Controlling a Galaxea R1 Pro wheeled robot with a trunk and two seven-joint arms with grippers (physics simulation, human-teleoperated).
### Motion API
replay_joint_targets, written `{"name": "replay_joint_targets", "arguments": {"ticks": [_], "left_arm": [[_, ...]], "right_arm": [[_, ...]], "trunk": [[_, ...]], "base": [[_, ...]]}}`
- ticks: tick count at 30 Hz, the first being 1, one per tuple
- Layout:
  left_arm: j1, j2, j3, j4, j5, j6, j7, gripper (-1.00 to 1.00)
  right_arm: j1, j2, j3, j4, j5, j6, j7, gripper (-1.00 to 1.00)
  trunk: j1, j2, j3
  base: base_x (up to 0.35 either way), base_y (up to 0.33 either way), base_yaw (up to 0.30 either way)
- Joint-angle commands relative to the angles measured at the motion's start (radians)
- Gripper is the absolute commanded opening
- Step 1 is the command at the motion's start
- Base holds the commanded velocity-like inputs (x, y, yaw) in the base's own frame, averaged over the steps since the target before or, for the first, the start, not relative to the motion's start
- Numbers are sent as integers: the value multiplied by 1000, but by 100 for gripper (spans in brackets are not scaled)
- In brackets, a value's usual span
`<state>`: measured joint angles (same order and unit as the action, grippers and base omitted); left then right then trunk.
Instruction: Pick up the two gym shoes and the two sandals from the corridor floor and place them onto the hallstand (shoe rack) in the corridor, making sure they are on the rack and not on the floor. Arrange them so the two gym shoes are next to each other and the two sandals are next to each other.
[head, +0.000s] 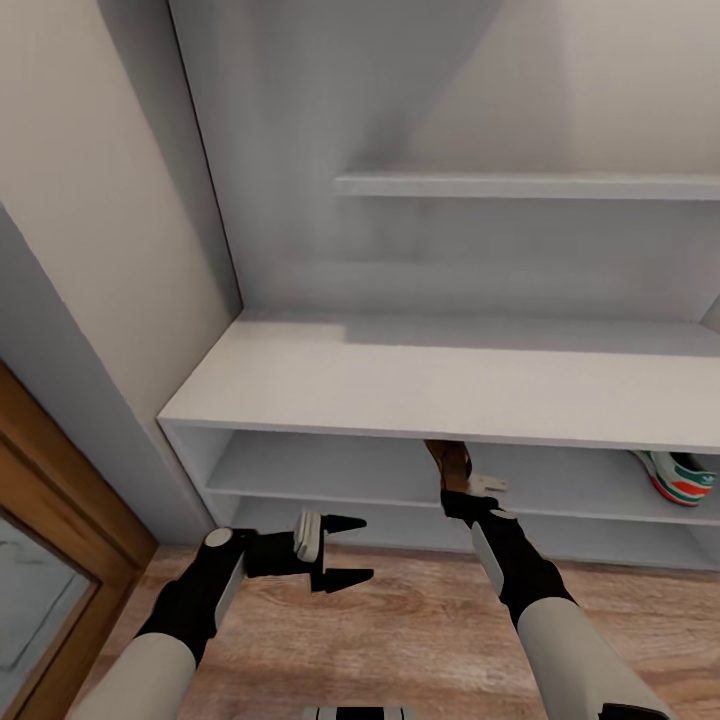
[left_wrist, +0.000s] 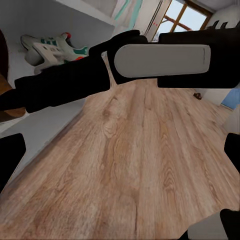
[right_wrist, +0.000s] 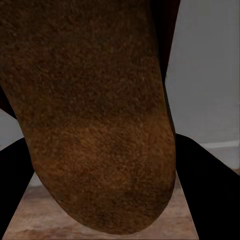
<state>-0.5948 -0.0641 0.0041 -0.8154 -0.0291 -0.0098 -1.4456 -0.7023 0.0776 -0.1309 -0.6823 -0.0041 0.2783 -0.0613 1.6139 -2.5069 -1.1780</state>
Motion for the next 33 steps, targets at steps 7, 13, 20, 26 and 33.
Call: {"name": "replay_joint_targets", "arguments": {"ticks": [7,13,20,26,33], "left_arm": [[0,-5,1,-1,-3,-1,-3,100],[0,-5,1,-1,-3,-1,-3,100],[0,-5,1,-1,-3,-1,-3,100],[0,-6,1,-1,-3,-1,-3,100],[0,-6,1,-1,-3,0,-3,100]], "right_arm": [[0,1,-3,-2,-1,5,-2,-100],[0,1,-3,-2,-1,6,-2,-100],[0,1,-3,-2,-1,5,-2,-100],[0,1,-3,-3,-1,6,-2,-100],[0,1,-3,-4,-1,6,-2,-100]], "trunk": [[0,0,-1],[0,0,-1],[0,0,-1],[0,0,-1],[0,0,-1]], "base": [[105,63,0],[137,98,0],[15,8,0],[205,0,0],[79,0,0]]}}
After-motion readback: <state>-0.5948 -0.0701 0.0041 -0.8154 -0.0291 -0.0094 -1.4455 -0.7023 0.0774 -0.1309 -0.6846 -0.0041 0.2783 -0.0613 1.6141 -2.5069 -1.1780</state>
